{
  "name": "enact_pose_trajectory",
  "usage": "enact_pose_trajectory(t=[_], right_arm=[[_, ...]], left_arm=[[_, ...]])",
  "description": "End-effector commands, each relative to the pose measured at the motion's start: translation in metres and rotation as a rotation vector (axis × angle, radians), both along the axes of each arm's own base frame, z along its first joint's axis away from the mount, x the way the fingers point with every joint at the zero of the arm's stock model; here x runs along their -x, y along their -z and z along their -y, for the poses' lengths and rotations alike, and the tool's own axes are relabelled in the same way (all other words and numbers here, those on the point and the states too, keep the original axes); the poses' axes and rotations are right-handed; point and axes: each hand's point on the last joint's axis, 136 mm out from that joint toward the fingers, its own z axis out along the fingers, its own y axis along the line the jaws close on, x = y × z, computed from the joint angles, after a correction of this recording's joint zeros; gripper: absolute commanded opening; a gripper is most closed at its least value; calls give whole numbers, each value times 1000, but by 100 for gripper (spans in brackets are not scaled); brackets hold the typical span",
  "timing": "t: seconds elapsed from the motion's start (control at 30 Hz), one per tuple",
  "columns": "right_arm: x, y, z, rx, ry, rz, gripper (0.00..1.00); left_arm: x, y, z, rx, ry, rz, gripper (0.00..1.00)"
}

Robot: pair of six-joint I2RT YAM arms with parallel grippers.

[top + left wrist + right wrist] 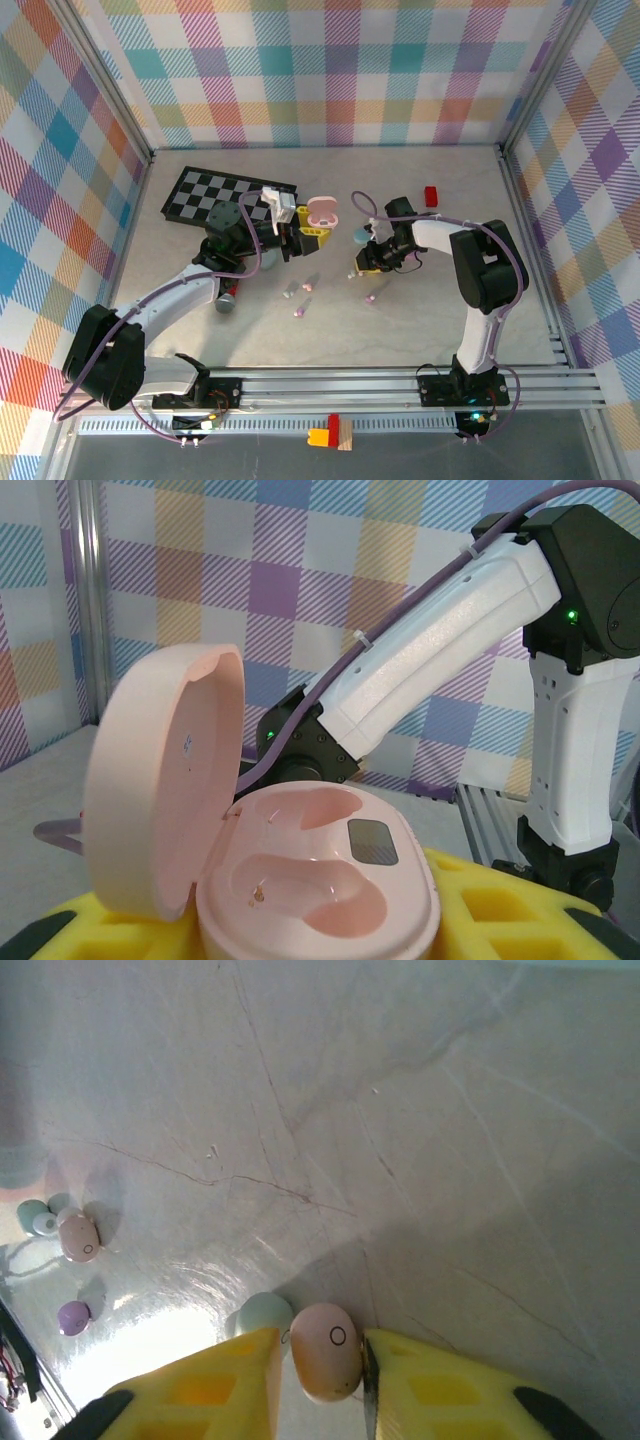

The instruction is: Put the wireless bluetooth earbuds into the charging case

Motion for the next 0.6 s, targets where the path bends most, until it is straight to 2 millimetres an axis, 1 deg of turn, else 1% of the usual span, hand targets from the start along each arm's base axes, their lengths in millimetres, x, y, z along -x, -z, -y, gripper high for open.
enact_pose_trajectory(t=[0.0, 0.03, 0.13, 0.23, 0.3, 0.4, 0.57], right_arm=[[3, 5, 0, 24, 2, -32, 23], [3, 4, 0, 25, 5, -31, 21], [1, -2, 1, 31, 19, -14, 20], [-4, -14, 5, 52, 54, 26, 20], [-7, -22, 10, 92, 98, 61, 19], [-12, -35, 25, 197, 202, 117, 19], [-15, -47, 57, 425, 363, 194, 20]], left_arm=[[6, -20, -4, 19, 10, 72, 42], [6, -20, -4, 19, 10, 73, 42], [4, -19, -5, 16, -3, 77, 42], [1, -15, -5, 10, -22, 81, 42], [-1, -12, -6, 8, -37, 83, 43], [-6, -9, -9, 8, -68, 83, 43], [-13, -1, -15, 3, -105, 72, 43]])
